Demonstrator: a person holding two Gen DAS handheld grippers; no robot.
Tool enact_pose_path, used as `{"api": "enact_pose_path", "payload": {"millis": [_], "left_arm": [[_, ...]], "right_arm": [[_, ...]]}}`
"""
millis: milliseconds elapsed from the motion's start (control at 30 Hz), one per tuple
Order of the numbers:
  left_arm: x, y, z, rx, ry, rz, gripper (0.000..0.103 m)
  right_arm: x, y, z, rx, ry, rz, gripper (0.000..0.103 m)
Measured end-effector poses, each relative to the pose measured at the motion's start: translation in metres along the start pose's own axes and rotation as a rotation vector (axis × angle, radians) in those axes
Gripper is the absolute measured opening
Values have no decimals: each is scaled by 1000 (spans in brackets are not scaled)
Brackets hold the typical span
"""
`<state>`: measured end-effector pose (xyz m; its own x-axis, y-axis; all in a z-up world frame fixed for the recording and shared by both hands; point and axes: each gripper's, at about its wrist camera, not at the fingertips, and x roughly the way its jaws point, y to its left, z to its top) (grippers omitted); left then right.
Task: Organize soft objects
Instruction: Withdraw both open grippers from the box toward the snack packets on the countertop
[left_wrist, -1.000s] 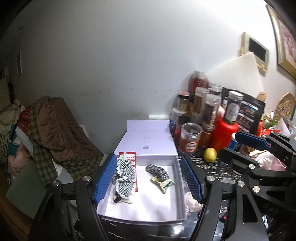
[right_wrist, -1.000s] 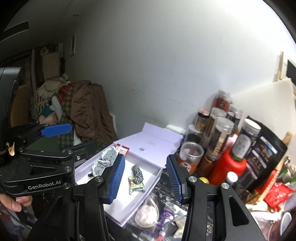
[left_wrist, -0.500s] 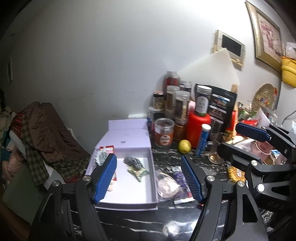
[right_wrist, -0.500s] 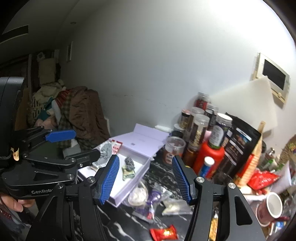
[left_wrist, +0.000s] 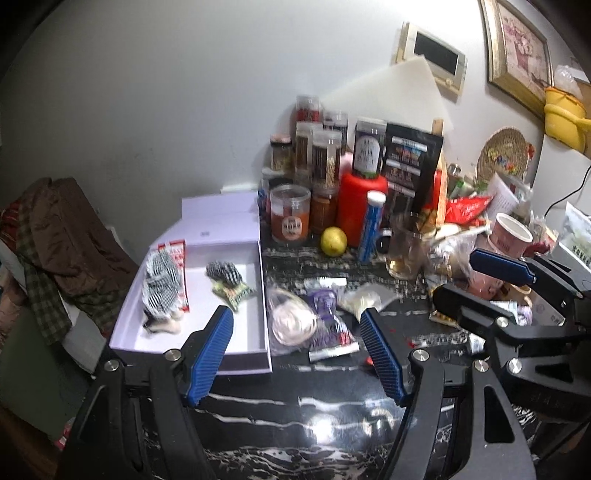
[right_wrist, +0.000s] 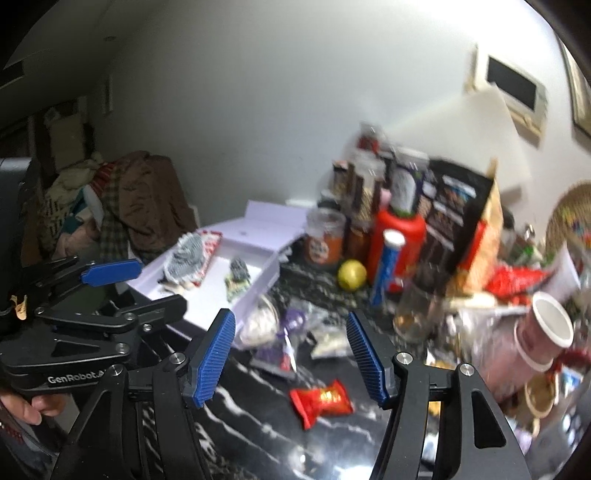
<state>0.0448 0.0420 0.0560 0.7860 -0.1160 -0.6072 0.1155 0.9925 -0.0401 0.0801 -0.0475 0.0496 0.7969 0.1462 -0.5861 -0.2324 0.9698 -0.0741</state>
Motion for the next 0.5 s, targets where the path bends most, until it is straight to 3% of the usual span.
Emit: {"api": "enact_pose_path", "payload": {"millis": [267,500], "left_arm": [[44,-2,-34,-18,124,-40,71],[74,-6,-55,-20,181,-41,71]], "right_arm": [[31,-21,-35,77,122,-29,63],[59,-33,-60,131,195,-76,63]]}}
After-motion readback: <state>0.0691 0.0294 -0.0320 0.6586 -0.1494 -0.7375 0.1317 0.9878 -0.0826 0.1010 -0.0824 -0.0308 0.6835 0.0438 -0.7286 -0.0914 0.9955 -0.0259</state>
